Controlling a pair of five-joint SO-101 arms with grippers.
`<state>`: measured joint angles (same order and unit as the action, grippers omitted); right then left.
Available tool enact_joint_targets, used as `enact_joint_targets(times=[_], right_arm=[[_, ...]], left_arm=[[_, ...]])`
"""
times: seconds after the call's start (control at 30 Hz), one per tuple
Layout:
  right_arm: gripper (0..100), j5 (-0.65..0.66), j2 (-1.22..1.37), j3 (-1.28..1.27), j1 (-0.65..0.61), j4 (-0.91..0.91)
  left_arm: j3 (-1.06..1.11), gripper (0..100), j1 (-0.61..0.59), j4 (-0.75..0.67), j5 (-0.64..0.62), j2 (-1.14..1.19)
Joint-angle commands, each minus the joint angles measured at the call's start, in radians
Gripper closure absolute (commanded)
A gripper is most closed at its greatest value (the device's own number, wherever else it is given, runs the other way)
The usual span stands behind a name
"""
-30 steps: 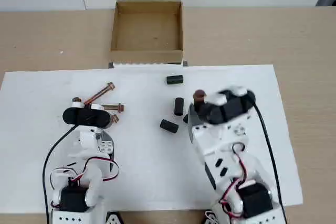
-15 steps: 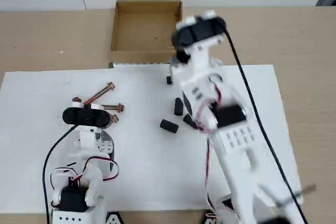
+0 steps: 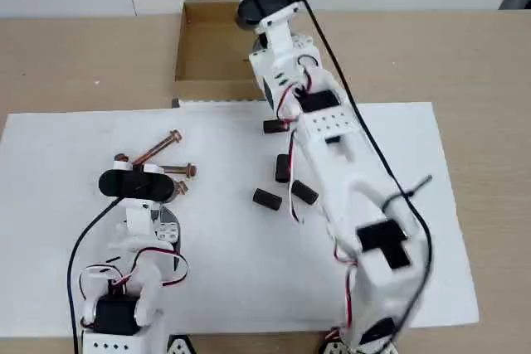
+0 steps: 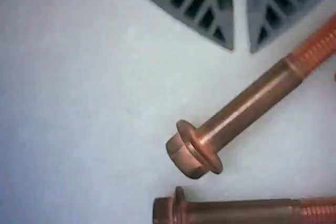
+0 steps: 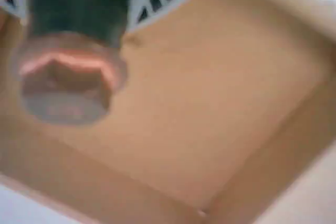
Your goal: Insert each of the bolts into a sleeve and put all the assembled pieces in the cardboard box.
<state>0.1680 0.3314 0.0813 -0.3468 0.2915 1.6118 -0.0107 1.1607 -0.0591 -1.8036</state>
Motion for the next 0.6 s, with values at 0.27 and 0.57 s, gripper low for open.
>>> enact_joint_targets(times=[0.27, 0.57], right_arm=[[99.5, 0.129, 0.348, 0.408, 0.007, -0.025], [92.9, 0.130, 0.455, 0.470, 0.013, -0.007]], left_arm=[[-0.007, 99, -0.006, -0.026, 0.005, -0.008], [-0.007, 99, -0.006, -0.026, 0.005, -0.008]])
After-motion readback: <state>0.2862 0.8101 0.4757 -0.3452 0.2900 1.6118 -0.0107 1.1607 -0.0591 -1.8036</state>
